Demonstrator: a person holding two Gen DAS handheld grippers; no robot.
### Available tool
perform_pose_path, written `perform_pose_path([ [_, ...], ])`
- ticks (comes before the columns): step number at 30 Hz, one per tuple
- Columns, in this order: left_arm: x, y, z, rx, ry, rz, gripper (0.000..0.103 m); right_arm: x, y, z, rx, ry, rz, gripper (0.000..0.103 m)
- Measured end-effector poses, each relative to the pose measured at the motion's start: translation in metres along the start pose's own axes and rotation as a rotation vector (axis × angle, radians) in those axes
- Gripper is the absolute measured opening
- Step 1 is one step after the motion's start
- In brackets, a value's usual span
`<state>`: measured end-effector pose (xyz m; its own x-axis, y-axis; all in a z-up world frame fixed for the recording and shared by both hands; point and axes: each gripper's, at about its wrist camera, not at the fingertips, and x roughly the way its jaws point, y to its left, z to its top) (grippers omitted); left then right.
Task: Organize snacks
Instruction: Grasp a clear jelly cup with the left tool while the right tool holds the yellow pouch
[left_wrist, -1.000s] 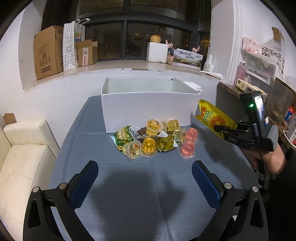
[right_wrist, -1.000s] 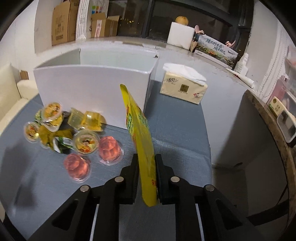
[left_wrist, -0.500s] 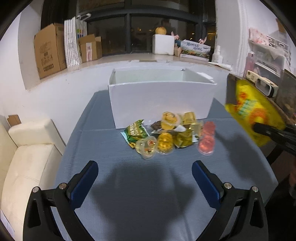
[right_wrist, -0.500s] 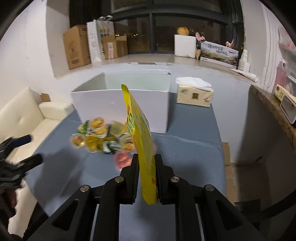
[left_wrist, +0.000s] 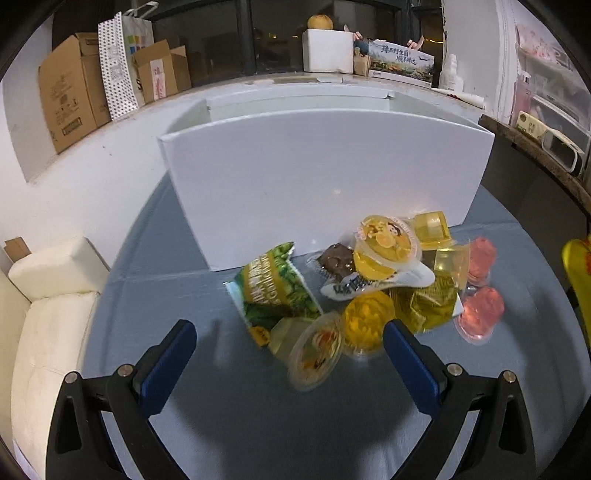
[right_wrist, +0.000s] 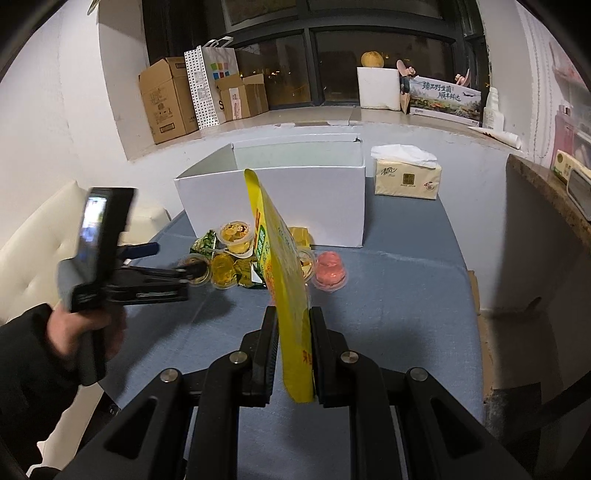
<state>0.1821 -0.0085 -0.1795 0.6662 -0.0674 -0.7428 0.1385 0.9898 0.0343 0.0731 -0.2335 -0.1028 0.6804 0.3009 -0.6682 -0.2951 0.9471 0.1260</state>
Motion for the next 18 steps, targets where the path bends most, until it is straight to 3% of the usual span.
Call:
perform_pose_path([
  [4, 0.010, -0.001, 0.004, -0.010, 0.008, -0.041, 0.098, -0.002, 0.000, -0.001, 0.005, 0.000, -0.004, 0.017],
  [6, 0.014, 0.001, 0.002, -0.028, 0.020, -0.083, 0.086, -0.003, 0.000, -0.001, 0.008, -0.003, -0.004, 0.017],
  [8, 0.019, -0.002, 0.001, 0.001, 0.044, -0.089, 0.066, -0.006, 0.001, -0.001, 0.012, -0.013, 0.004, 0.017],
  [11, 0.021, 0.000, 0.002, -0.011, 0.062, -0.112, 0.049, -0.006, 0.003, 0.000, 0.006, -0.014, 0.006, 0.017],
  [15, 0.019, 0.005, 0.000, -0.028, 0.068, -0.123, 0.049, 0.000, 0.007, -0.001, -0.008, -0.003, 0.009, 0.017],
  [18, 0.017, 0.008, 0.000, -0.033, 0.066, -0.130, 0.049, 0.011, 0.004, -0.005, 0.001, 0.019, 0.010, 0.007],
])
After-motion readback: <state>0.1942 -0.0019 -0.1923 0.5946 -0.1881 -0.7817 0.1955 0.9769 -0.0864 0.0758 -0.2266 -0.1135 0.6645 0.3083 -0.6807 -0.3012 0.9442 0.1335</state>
